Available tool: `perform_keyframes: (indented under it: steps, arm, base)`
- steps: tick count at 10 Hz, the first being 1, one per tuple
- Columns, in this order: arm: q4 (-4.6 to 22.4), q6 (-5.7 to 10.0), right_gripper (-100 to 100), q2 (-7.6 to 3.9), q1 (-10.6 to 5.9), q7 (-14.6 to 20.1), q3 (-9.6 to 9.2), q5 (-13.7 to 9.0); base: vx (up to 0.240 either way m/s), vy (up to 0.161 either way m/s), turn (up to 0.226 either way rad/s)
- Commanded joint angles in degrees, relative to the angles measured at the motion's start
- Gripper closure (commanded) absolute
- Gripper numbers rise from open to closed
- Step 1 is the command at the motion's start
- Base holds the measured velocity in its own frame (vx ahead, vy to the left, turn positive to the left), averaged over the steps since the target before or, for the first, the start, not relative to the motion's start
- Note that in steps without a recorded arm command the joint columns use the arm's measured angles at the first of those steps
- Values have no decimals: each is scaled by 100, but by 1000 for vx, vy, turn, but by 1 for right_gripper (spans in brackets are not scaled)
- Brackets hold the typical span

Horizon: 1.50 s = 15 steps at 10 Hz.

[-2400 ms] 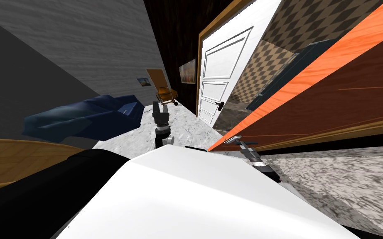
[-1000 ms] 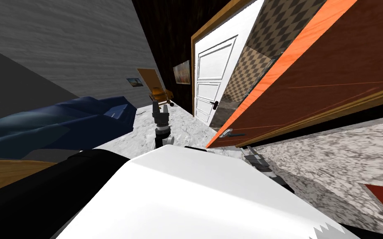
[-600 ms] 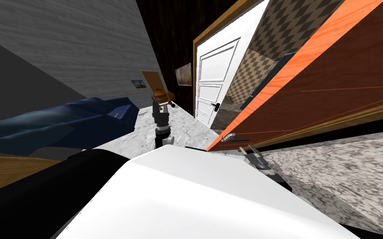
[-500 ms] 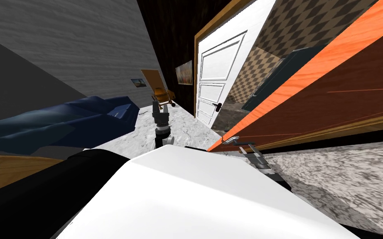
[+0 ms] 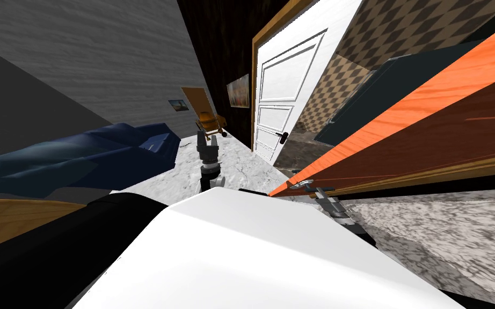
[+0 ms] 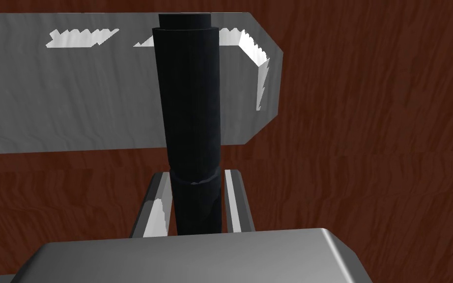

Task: Pull the door open

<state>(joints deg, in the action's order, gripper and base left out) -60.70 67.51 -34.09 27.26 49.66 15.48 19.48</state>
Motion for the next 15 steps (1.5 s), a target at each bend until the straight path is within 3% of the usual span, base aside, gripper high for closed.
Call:
perform_keyframes:
  steps: [1,2,3,6,15]
  arm:
    - [3,10,100,-2,13,4,10,-7]
    - [3,10,100,-2,13,4,10,-7]
    - [111,177,100,4,-4,3,41,60]
    - [273,452,100,5,-25,7,108,148]
    - [689,1138,100,-4,-54,15,284,367]
  base:
    - [-12,-3,-15]
    - [-7,-1,-12]
    - [10,20,78]
    - [23,25,63]
    - [8,14,50]
